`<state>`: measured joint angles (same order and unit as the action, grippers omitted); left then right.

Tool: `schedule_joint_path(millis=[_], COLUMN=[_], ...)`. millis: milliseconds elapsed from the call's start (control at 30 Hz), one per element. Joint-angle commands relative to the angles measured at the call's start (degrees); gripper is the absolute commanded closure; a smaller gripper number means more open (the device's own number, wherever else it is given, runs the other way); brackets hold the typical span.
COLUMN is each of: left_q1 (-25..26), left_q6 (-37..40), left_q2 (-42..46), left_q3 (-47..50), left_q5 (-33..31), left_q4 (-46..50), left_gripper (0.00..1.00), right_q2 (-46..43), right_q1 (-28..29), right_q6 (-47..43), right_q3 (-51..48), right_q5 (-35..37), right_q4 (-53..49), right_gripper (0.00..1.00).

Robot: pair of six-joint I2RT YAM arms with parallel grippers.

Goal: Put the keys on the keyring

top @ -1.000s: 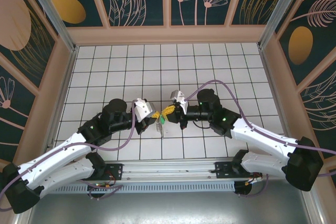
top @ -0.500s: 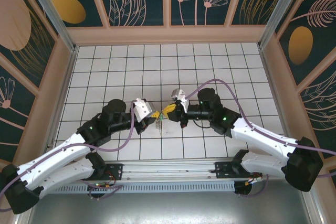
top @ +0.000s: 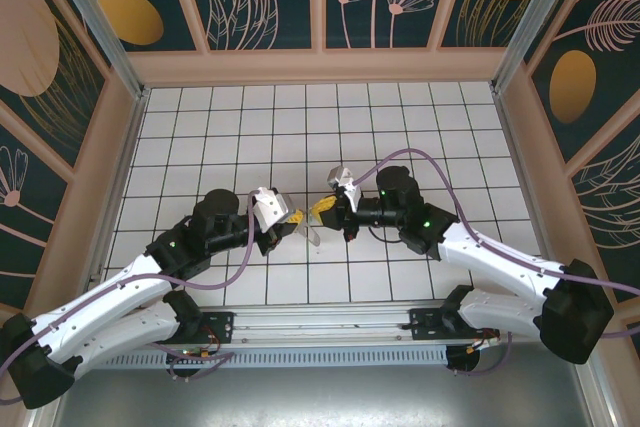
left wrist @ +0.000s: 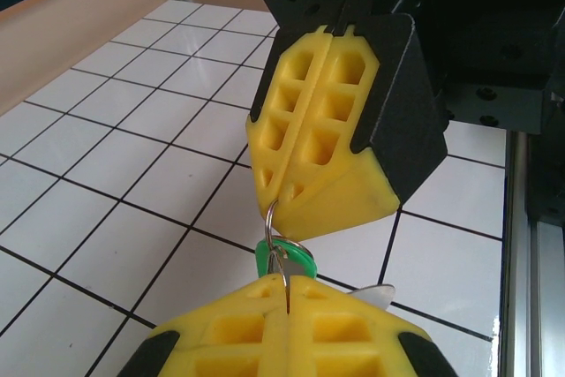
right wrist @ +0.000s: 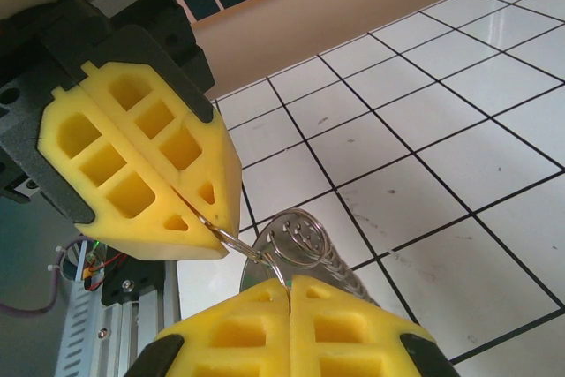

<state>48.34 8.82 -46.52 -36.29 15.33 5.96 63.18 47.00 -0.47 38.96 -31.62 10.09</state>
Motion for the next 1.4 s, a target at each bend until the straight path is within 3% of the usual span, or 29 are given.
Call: schedule_joint_path(millis=[0, 433, 733, 900, 1100, 1367], left_q1=[0.7, 0.7, 0.7, 0.7, 0.7, 0.7], left_q6=[0.8, 0.9, 0.1, -1.7, -4.2, -5.2], left_q2=[1.5, 2.5, 3.3, 4.3, 5.5, 5.5], left_q3=[-1.3, -1.4, -1.0, 0.1, 1.7, 1.8], left_q5=[1.9, 1.3, 4.2, 7.3, 11.1, 13.8], left_q4=[-1.7, -2.1, -4.4, -7.7, -12.2, -12.6], left_gripper=[1.0, 1.0, 1.0, 1.0, 1.0, 1.0], right_q2=[0.6, 1.5, -8.6, -13.6, -13.9, -13.3], right_q1=[-1.3, -1.5, -1.5, -1.0, 0.0, 0.2], right_q6=[1.0, 1.6, -1.9, -3.8, -6.1, -7.2], right_q3=[0.7, 0.6, -2.7, -4.9, -5.6, -5.1], right_q5=[2.3, -1.3, 3.1, -0.1, -4.1, -9.1], right_q4=[0.0, 0.0, -0.8, 3.6, 6.0, 8.4], right_gripper=[1.0, 0.99, 0.72, 0.65, 0.62, 0.65])
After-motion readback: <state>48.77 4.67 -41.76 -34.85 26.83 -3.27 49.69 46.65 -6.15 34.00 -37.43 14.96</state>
